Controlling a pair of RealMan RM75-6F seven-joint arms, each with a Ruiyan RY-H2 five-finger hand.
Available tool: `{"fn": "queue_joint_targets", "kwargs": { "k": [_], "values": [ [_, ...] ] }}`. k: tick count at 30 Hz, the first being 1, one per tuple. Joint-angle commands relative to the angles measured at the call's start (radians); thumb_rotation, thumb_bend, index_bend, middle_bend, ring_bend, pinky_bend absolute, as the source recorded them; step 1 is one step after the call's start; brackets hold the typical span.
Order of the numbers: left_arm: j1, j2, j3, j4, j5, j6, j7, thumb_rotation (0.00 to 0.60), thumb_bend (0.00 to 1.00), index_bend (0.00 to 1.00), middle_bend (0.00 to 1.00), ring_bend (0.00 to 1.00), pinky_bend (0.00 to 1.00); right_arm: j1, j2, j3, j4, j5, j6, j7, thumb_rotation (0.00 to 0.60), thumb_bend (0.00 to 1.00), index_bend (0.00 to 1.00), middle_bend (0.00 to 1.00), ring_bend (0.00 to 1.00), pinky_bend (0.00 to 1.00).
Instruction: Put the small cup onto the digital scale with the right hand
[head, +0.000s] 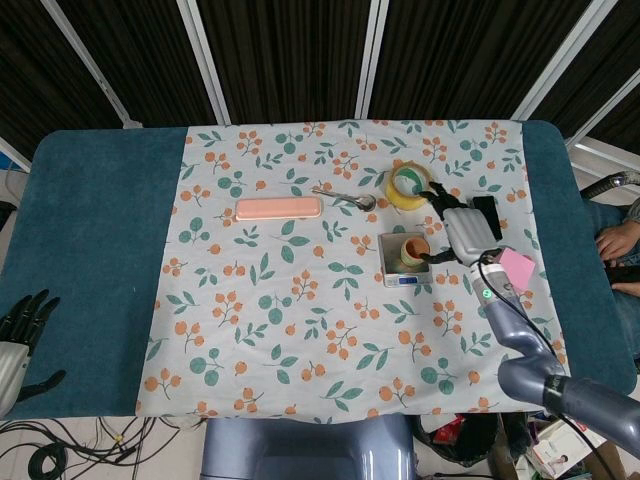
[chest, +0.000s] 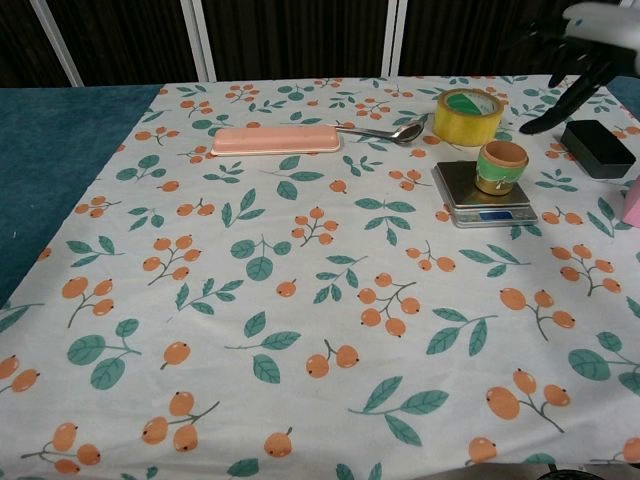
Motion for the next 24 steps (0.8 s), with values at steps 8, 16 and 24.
{"fn": "queue_joint_targets", "kwargs": {
  "k": [8,16,24],
  "values": [
    [0.001,-0.002,0.001,0.002,0.008,0.005,0.005,0.6,0.13,0.03,0.0,0.0,0.17,-0.373,0.308,-0.207,-0.433,-0.205,0.414,-0.139,0.6,0.0,0.1,0.01,0.13,0.24],
    [0.005,-0.01,-0.001,0.006,0.016,0.021,0.005,0.6,0.13,0.03,0.0,0.0,0.1,-0.583,0.213,-0.347,-0.356,-0.347,0.65,-0.149,0.6,0.0,0.1,0.01,0.13,0.24],
    [0.008,-0.014,-0.001,0.017,0.04,0.044,-0.009,0.6,0.13,0.03,0.0,0.0,0.09,-0.615,0.155,-0.359,-0.304,-0.399,0.672,-0.2,0.6,0.0,0.1,0.01,0.13,0.24]
  ]
}}
